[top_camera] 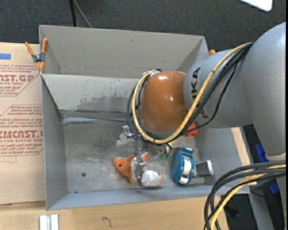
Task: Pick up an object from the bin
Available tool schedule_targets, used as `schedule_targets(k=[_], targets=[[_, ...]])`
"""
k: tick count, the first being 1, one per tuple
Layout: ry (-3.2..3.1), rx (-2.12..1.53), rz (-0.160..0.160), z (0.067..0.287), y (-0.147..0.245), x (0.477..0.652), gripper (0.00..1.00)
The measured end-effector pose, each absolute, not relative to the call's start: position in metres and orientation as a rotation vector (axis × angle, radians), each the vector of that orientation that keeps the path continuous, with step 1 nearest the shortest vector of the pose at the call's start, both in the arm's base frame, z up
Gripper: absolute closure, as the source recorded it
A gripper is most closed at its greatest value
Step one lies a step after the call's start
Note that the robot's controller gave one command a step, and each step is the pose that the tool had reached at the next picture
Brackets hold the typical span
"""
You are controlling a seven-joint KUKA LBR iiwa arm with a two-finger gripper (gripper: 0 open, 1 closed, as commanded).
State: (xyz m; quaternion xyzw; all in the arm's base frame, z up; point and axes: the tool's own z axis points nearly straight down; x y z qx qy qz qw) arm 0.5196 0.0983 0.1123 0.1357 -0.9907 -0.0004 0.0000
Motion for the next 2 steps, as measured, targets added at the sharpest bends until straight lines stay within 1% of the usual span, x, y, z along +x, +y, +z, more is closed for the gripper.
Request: schedule_targets(k=[1, 2], targets=[[-3.138, 0.213, -0.007, 0.080, 0.088, 0.530, 0.00], [-3.182, 0.213, -0.014, 0.083, 0.089, 0.540, 1.00]])
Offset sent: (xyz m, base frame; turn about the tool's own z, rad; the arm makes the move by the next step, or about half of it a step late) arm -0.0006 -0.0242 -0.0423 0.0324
